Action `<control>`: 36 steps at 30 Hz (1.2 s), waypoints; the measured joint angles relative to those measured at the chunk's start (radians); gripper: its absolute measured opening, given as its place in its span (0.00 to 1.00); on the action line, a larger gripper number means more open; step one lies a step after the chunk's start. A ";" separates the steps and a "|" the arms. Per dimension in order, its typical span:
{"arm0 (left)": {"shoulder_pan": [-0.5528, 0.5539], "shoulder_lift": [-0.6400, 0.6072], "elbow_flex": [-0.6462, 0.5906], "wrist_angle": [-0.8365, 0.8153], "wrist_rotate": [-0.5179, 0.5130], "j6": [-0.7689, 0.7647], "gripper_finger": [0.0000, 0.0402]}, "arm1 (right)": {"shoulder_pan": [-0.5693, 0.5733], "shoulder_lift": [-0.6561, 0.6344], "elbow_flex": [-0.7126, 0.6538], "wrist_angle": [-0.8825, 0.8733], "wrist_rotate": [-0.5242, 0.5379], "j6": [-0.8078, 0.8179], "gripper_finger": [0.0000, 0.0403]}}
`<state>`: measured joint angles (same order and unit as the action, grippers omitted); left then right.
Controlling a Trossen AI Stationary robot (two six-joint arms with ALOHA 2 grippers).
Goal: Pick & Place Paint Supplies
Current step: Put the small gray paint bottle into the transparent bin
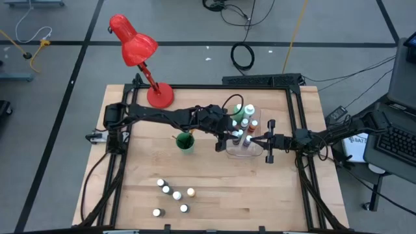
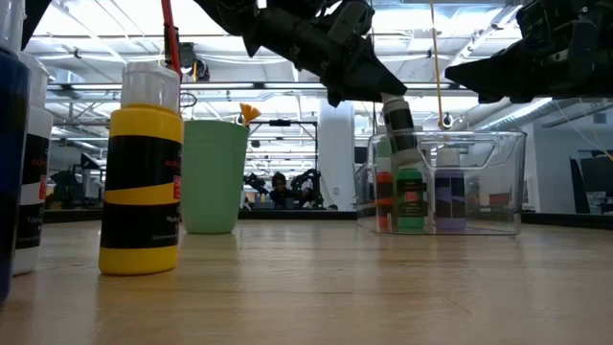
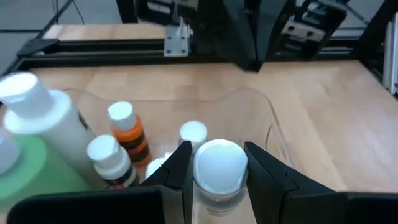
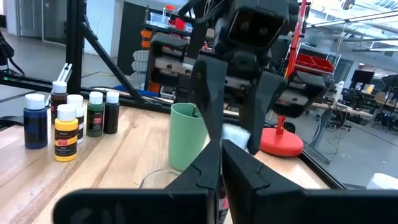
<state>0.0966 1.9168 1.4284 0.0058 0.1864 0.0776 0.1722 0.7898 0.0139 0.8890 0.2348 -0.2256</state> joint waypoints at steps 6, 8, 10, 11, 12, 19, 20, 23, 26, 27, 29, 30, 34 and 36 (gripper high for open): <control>0.001 0.012 0.000 -0.006 0.000 0.002 0.24 | 0.000 0.000 0.000 0.001 0.000 -0.005 0.02; 0.005 0.014 0.000 -0.012 0.000 0.002 0.24 | 0.000 0.000 0.000 0.000 0.000 -0.008 0.02; 0.009 0.023 0.000 -0.003 0.000 0.003 0.24 | 0.000 0.000 0.000 0.001 0.000 -0.008 0.02; 0.012 0.026 0.000 -0.003 0.000 0.002 0.24 | 0.000 0.000 0.000 0.001 -0.001 -0.008 0.02; 0.016 0.028 0.000 -0.012 -0.003 -0.002 0.24 | 0.000 0.000 0.000 0.000 0.000 -0.008 0.02; 0.028 0.095 -0.001 0.008 -0.025 -0.028 0.24 | 0.000 0.000 0.000 -0.007 -0.001 -0.007 0.02; 0.028 0.103 -0.001 0.004 -0.025 -0.028 0.24 | 0.000 0.000 0.000 -0.003 -0.001 -0.007 0.02; 0.030 0.127 -0.001 0.007 -0.027 -0.019 0.24 | 0.000 0.000 0.000 -0.004 -0.001 -0.006 0.02; 0.034 0.146 -0.001 0.012 -0.027 -0.011 0.24 | 0.000 0.000 0.000 -0.003 -0.001 -0.007 0.02; 0.035 0.149 0.000 0.020 -0.027 -0.010 0.24 | 0.000 0.000 0.000 -0.003 -0.001 -0.007 0.02; 0.039 0.147 0.000 0.014 -0.025 -0.010 0.24 | 0.000 0.000 0.000 -0.003 -0.001 -0.007 0.02; 0.040 0.147 0.000 0.014 -0.021 -0.010 0.24 | 0.000 0.000 0.000 -0.004 -0.001 -0.007 0.02; 0.042 0.144 0.000 0.009 -0.011 -0.025 0.31 | 0.000 0.000 0.000 -0.007 -0.001 -0.006 0.02; 0.042 0.143 0.000 0.004 -0.010 -0.036 0.42 | 0.000 0.000 0.000 -0.009 -0.001 -0.005 0.02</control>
<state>0.1383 2.0602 1.4286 0.0095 0.1765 0.0418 0.1722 0.7898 0.0139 0.8799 0.2337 -0.2302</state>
